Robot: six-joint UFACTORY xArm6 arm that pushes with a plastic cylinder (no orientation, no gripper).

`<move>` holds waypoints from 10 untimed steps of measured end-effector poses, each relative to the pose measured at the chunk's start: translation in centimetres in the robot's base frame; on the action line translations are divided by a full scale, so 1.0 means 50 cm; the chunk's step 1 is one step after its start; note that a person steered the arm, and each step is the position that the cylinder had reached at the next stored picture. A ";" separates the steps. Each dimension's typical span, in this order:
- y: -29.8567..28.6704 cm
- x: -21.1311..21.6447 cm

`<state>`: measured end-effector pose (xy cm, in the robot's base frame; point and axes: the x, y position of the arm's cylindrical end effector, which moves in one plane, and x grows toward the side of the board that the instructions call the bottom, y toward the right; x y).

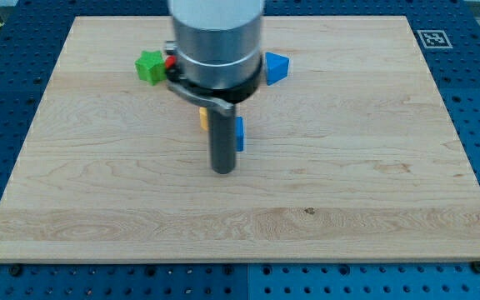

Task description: Point your arm at the blue triangle

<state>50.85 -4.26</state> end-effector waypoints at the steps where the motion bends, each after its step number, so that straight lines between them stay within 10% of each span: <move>1: -0.132 0.000; 3: -0.483 -0.086; 6: -0.521 -0.307; 8: -0.316 -0.519; 10: 0.086 -0.557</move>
<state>23.00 0.03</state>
